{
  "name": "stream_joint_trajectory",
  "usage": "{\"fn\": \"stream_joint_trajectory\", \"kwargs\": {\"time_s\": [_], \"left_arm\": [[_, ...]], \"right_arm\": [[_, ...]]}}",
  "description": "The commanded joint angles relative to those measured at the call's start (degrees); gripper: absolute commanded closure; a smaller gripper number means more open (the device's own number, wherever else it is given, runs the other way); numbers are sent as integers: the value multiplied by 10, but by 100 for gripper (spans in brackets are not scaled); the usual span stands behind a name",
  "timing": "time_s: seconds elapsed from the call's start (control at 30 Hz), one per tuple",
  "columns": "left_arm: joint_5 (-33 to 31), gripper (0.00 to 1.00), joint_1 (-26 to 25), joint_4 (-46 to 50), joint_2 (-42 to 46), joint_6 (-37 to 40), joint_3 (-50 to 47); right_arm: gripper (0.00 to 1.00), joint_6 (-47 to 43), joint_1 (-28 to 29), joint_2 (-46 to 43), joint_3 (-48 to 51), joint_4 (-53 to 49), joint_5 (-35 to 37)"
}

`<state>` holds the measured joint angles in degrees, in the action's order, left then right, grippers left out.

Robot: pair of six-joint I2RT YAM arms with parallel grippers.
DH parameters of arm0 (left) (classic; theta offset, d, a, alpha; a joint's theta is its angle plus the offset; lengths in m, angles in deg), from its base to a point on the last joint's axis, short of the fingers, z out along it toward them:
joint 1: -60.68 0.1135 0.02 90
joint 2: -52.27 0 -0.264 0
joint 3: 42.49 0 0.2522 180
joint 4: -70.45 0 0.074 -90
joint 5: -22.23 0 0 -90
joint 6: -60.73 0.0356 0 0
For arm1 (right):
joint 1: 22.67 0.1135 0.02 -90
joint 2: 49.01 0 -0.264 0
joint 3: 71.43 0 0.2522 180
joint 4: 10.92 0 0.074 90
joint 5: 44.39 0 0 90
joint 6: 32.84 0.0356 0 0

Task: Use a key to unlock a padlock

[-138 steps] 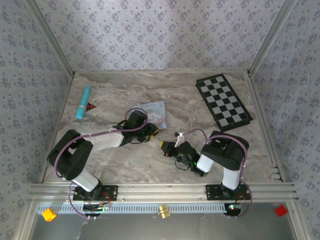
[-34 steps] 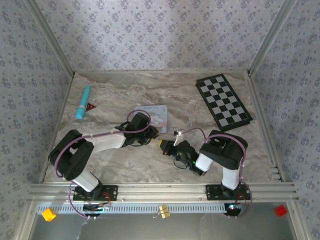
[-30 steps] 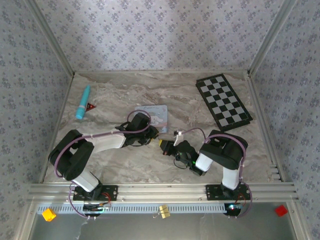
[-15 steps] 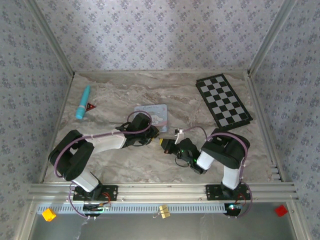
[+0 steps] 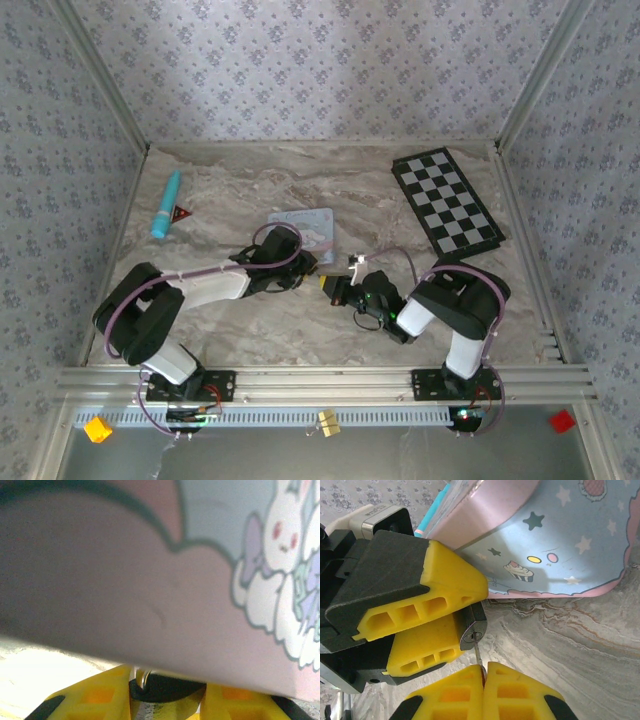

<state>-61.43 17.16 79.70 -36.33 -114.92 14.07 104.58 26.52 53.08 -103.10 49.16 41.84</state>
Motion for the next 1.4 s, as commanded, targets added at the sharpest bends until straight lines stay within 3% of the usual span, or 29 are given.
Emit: {"fn": "stream_joint_trajectory", "kwargs": {"time_s": [0.0,0.33,0.6,0.9,1.17,1.37], "left_arm": [[70,91,-31,-14,15,-24,-2],[69,92,-47,-73,35,-62,-15],[65,93,-49,-131,50,-97,-31],[69,94,-51,-106,56,-93,-10],[80,94,-58,-92,44,-82,3],[86,94,-66,-87,33,-77,20]], "right_arm": [[100,-29,7,-22,-40,60,-25],[100,-29,11,-7,-57,61,-40],[100,-21,-9,-45,-47,61,-49],[100,-33,-19,-59,-55,60,-71],[100,-61,-68,-57,-54,60,-155],[100,-90,-72,-58,-57,55,-151]]}}
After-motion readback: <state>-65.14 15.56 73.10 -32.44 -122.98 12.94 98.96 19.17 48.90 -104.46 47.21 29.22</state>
